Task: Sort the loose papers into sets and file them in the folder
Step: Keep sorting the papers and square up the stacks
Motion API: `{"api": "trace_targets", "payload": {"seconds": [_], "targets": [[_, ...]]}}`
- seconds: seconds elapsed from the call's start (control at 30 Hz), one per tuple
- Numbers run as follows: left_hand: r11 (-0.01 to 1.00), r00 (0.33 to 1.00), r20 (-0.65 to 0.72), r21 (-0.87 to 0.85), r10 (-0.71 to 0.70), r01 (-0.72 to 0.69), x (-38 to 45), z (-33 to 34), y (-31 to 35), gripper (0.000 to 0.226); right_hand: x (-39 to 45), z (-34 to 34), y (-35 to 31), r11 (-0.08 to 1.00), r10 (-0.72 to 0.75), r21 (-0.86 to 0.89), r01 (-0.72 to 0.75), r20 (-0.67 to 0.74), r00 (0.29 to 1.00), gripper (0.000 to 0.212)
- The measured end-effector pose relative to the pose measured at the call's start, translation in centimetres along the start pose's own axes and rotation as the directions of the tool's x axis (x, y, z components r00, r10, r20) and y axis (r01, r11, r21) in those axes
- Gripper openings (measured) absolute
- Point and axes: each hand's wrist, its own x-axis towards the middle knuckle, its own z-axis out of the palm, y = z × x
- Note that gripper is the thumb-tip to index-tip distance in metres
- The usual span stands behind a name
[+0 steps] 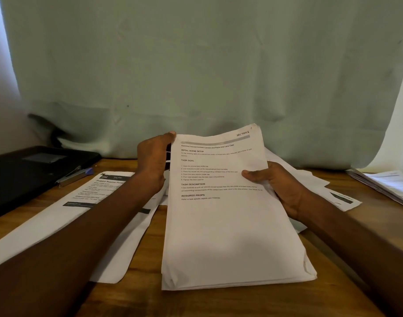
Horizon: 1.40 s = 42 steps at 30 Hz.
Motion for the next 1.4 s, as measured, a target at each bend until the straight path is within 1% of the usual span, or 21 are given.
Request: {"api": "trace_targets", "payload": {"seconds": [0.13, 0.2, 0.27, 0.3, 0.33, 0.37, 0.43, 0.5, 0.53, 0.63, 0.73, 0.8, 0.87, 0.9, 0.97, 1.03, 1.1, 1.17, 1.23, 1.3, 1.4], "targets": [[0.992, 0.993, -0.004, 0.063, 0.114, -0.113, -0.2, 0.1, -0.2, 0.021, -0.1, 0.2, -0.1, 1.0, 0.001, 0.004, -0.001, -0.002, 1.0, 0.052], [0.996, 0.997, 0.022, 0.057, 0.072, -0.073, 0.1, 0.0, -0.2, 0.029, -0.1, 0.2, -0.2, 1.0, -0.005, 0.009, 0.005, -0.009, 1.0, 0.053], [0.996, 0.985, 0.153, 0.039, -0.08, 0.075, 0.1, -0.3, -0.1, 0.065, 0.1, -0.1, -0.2, 0.999, -0.019, 0.045, 0.021, -0.042, 0.999, 0.052], [0.988, 0.953, 0.259, 0.059, -0.156, 0.145, 0.2, -0.4, -0.1, 0.084, 0.2, -0.3, -0.2, 0.997, -0.03, 0.073, 0.035, -0.06, 0.998, 0.051], [0.977, 0.903, 0.373, 0.084, -0.212, 0.195, 0.1, -0.4, -0.2, 0.096, 0.3, -0.6, -0.3, 0.993, -0.046, 0.106, 0.055, -0.083, 0.996, 0.052], [0.969, 0.846, 0.471, 0.111, -0.249, 0.223, -0.2, -0.2, -0.2, 0.097, 0.3, -0.8, -0.4, 0.988, -0.062, 0.137, 0.077, -0.109, 0.992, 0.053], [0.963, 0.749, 0.61, 0.101, -0.257, 0.248, -1.2, 0.4, -0.5, 0.074, 0.3, -1.1, -0.6, 0.977, -0.086, 0.178, 0.121, -0.196, 0.977, 0.059], [0.961, 0.7, 0.665, 0.111, -0.261, 0.253, -2.2, 1.0, -0.5, 0.049, 0.2, -1.1, -0.9, 0.968, -0.114, 0.187, 0.167, -0.262, 0.958, 0.062], [0.968, 0.708, 0.661, 0.135, -0.248, 0.213, -2.4, 1.2, -0.7, 0.042, 0.1, -1.1, -1.1, 0.964, -0.129, 0.192, 0.185, -0.272, 0.954, 0.063], [0.978, 0.823, 0.547, 0.201, -0.152, 0.047, -2.2, 1.5, -1.1, 0.032, -0.7, -0.7, -1.9, 0.965, -0.139, 0.189, 0.18, -0.211, 0.967, 0.05], [0.994, 0.911, 0.409, 0.111, -0.055, 0.01, -1.8, 1.6, -1.2, 0.023, -1.4, 0.1, -2.1, 0.99, -0.108, 0.087, 0.113, -0.065, 0.992, 0.039], [0.999, 0.952, 0.307, 0.049, -0.005, -0.011, -1.5, 1.6, -0.9, 0.013, -1.3, 0.8, -1.5, 0.995, -0.092, 0.024, 0.093, -0.039, 0.995, 0.041], [0.998, 0.959, 0.275, 0.003, 0.064, -0.067, -1.6, 1.6, 0.0, 0.012, -1.1, 1.7, -1.1, 0.988, -0.155, -0.022, 0.153, -0.128, 0.98, 0.042], [0.994, 0.95, 0.293, -0.017, 0.104, -0.104, -1.8, 1.6, 0.5, 0.017, -1.1, 2.1, -1.2, 0.977, -0.215, -0.044, 0.211, -0.192, 0.958, 0.041], [0.985, 0.918, 0.361, -0.016, 0.166, -0.171, -2.1, 1.8, 1.3, 0.026, -1.3, 2.6, -1.8, 0.938, -0.346, -0.124, 0.323, -0.298, 0.89, 0.028], [0.977, 0.895, 0.404, 0.007, 0.191, -0.212, -2.3, 2.0, 1.6, 0.027, -1.7, 2.8, -2.4, 0.89, -0.454, -0.211, 0.403, -0.343, 0.822, 0.019], [0.974, 0.887, 0.416, 0.007, 0.202, -0.225, -2.6, 2.4, 1.2, 0.027, -1.9, 2.6, -2.4, 0.853, -0.52, -0.259, 0.453, -0.35, 0.779, 0.018], [0.978, 0.891, 0.42, 0.029, 0.174, -0.205, -2.9, 2.4, 0.3, 0.027, -1.6, 2.4, -2.0, 0.864, -0.498, -0.274, 0.423, -0.34, 0.797, 0.019], [0.977, 0.903, 0.414, 0.118, 0.113, -0.176, -3.1, 2.2, -1.2, 0.028, -1.0, 1.9, -1.0, 0.916, -0.368, -0.29, 0.277, -0.328, 0.87, 0.029], [0.959, 0.922, 0.384, 0.235, 0.06, -0.161, -3.2, 2.1, -2.3, 0.037, -0.7, 1.7, -0.2, 0.931, -0.274, -0.327, 0.161, -0.335, 0.901, 0.04], [0.958, 0.934, 0.347, 0.23, 0.084, -0.171, -3.2, 2.5, -2.4, 0.045, -0.5, 1.4, -0.3, 0.927, -0.333, -0.298, 0.228, -0.372, 0.866, 0.031]]}}
